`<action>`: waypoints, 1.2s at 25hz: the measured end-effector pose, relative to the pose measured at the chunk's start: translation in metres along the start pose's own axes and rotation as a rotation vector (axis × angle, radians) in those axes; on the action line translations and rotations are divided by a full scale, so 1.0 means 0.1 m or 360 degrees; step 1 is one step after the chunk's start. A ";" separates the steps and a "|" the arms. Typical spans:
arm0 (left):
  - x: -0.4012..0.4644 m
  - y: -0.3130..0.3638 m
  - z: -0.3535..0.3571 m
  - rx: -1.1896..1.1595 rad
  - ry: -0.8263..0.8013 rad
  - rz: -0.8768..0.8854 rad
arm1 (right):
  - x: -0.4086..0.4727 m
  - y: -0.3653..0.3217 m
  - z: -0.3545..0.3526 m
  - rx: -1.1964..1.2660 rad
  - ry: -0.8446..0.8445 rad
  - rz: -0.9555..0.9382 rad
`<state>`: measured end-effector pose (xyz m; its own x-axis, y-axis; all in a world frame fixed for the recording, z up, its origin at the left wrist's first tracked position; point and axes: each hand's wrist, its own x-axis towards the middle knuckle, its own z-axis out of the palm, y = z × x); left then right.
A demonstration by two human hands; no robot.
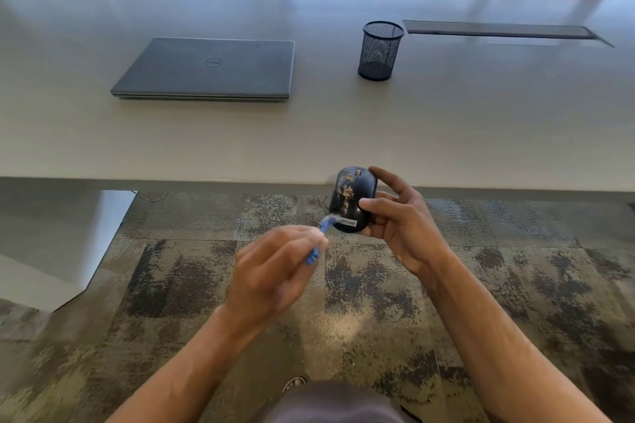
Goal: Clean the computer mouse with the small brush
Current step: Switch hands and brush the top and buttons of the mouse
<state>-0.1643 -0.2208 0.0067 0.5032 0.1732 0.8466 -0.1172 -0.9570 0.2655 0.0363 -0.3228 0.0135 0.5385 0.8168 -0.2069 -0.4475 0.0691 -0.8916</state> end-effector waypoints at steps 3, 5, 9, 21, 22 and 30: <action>0.02 -0.05 -0.08 -0.0104 0.0155 -0.0468 | 0.01 0.00 -0.01 0.0015 -0.0003 0.0009; 0.03 -0.06 -0.12 -0.0354 0.0285 -0.0810 | 0.02 0.00 -0.01 0.0029 -0.0012 0.0014; 0.02 -0.01 -0.08 -0.0927 0.0288 -0.1010 | 0.02 0.02 0.01 0.0053 -0.0071 0.0034; 0.13 -0.10 -0.03 -0.0843 0.0505 -0.1436 | 0.02 0.03 0.03 -0.0018 -0.0125 0.0042; 0.13 -0.10 -0.05 -0.0846 0.0513 -0.1429 | 0.02 0.03 0.03 -0.0029 -0.0134 0.0051; 0.13 0.05 0.03 -0.1001 0.0341 -0.1306 | 0.03 0.09 0.05 -0.0046 -0.0249 0.0055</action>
<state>-0.1555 -0.2239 0.0177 0.4751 0.8088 0.3466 -0.2630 -0.2454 0.9331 0.0299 -0.3171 0.0076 0.4046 0.8977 -0.1745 -0.4419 0.0248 -0.8967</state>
